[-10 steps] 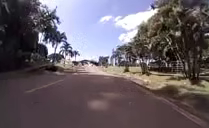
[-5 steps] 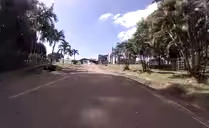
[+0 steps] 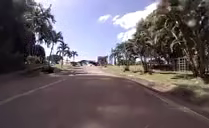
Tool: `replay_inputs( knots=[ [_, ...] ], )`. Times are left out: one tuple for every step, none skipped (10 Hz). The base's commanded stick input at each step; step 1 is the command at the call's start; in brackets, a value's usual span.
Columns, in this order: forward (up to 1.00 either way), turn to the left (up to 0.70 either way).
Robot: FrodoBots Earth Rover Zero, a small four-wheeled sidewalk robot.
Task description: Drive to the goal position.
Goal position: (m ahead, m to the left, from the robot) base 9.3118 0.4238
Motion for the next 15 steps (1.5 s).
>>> replay_inputs(
  knots=[
    [0.70, 0.00],
    [0.70, 0.00],
    [0.70, 0.00],
    [0.70, 0.00],
    [0.70, 0.00],
    [0.70, 0.00],
    [0.70, 0.00],
    [0.70, 0.00],
    [0.70, 0.00],
    [0.70, 0.00],
    [0.70, 0.00],
    [0.70, 0.00],
    [0.70, 0.00],
    [0.70, 0.00],
    [0.70, 0.00]
  ],
)
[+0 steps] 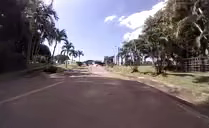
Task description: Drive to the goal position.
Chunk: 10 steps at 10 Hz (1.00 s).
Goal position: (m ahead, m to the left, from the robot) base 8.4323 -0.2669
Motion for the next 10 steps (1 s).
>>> replay_inputs(
  knots=[
    [0.70, 0.00],
    [0.70, 0.00],
    [0.70, 0.00],
    [0.70, 0.00],
    [0.70, 0.00],
    [0.70, 0.00],
    [0.70, 0.00],
    [0.70, 0.00],
    [0.70, 0.00],
    [0.70, 0.00]
  ],
)
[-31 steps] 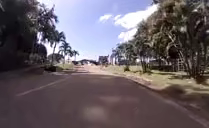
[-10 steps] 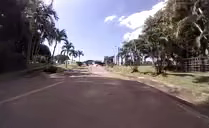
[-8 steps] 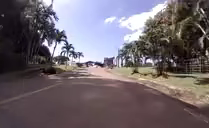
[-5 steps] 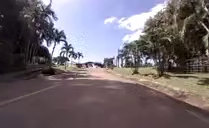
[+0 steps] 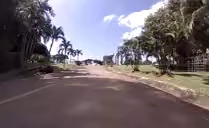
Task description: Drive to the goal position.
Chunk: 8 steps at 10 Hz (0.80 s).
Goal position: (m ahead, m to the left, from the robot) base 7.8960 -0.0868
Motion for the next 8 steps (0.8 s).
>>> replay_inputs(
  knots=[
    [0.70, 0.00],
    [0.70, 0.00],
    [0.70, 0.00],
    [0.70, 0.00],
    [0.70, 0.00],
    [0.70, 0.00],
    [0.70, 0.00],
    [0.70, 0.00]
  ],
)
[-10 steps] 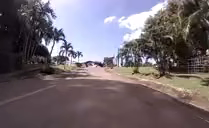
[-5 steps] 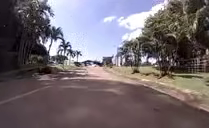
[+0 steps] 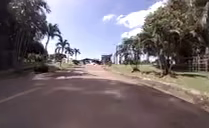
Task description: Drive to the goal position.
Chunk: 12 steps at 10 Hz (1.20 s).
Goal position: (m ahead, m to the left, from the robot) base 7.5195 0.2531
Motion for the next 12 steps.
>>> replay_inputs(
  knots=[
    [0.70, 0.00],
    [0.70, 0.00],
    [0.70, 0.00],
    [0.70, 0.00],
    [0.70, 0.00],
    [0.70, 0.00],
    [0.70, 0.00],
    [0.70, 0.00],
    [0.70, 0.00],
    [0.70, 0.00],
    [0.70, 0.00],
    [0.70, 0.00]
  ],
)
